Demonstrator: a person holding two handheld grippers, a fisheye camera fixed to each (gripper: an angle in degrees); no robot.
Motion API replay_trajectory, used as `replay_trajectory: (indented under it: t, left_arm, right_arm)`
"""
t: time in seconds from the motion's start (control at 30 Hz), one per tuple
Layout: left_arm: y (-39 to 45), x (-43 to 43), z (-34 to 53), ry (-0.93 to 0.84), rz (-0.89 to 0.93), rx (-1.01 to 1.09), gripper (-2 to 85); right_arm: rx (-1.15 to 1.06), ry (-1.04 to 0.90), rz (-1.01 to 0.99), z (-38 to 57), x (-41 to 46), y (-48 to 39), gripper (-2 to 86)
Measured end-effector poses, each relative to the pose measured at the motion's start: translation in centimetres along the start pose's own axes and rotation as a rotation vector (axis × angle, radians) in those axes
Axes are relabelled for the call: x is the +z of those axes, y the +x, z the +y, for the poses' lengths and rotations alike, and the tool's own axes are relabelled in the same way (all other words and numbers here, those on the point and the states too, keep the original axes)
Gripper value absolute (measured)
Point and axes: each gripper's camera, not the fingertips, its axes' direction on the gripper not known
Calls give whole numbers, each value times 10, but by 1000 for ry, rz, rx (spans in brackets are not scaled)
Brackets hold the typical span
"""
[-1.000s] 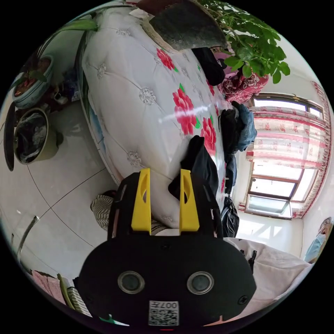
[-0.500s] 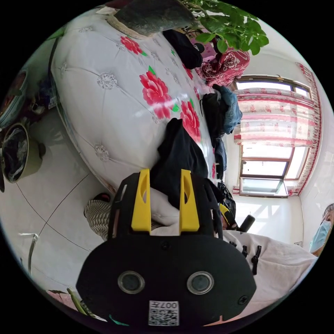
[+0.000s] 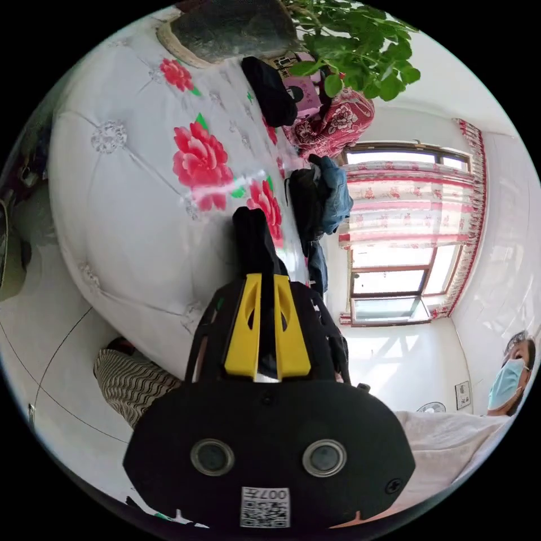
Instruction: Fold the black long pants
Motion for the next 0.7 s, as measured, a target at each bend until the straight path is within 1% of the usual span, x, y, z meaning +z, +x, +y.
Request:
replay_trajectory:
  t: [0.07, 0.1, 0.17, 0.2, 0.27, 0.3, 0.37, 0.4, 0.43, 0.47, 0.53, 0.6, 0.7]
  left_arm:
    - [30, 10, -7, -33, 68, 128, 31]
    - [39, 14, -8, -50, 75, 168, 31]
    - [84, 35, -7, -133, 82, 348, 33]
    - [94, 41, -5, -151, 85, 386, 33]
    - [133, 61, 7, -201, 150, 532, 36]
    - [143, 68, 12, -221, 170, 569, 36]
    - [189, 108, 45, -358, 228, 752, 46]
    - [200, 120, 56, -402, 241, 806, 49]
    - [217, 146, 82, -497, 280, 888, 60]
    - [227, 171, 108, -610, 343, 920, 77]
    - [231, 199, 137, -736, 352, 919, 98]
    - [221, 209, 151, -764, 297, 904, 101]
    - [190, 201, 152, -756, 120, 908, 98]
  right_arm:
    - [46, 50, 10, 6, -13, 8, -3]
    - [54, 64, 12, 7, -17, 10, -3]
    - [92, 115, 22, 12, -29, 18, -3]
    - [101, 126, 22, 13, -32, 20, -3]
    - [139, 171, 19, 16, -42, 28, -2]
    - [149, 183, 16, 17, -44, 29, -2]
    - [175, 229, 4, 20, -51, 36, 0]
    - [181, 238, 6, 21, -53, 37, 1]
    - [195, 254, 18, 22, -55, 41, 5]
    - [213, 265, 28, 23, -57, 45, 10]
    - [242, 279, 27, 24, -60, 53, 21]
    - [269, 291, 26, 26, -64, 61, 32]
    - [294, 278, 51, 25, -63, 74, 49]
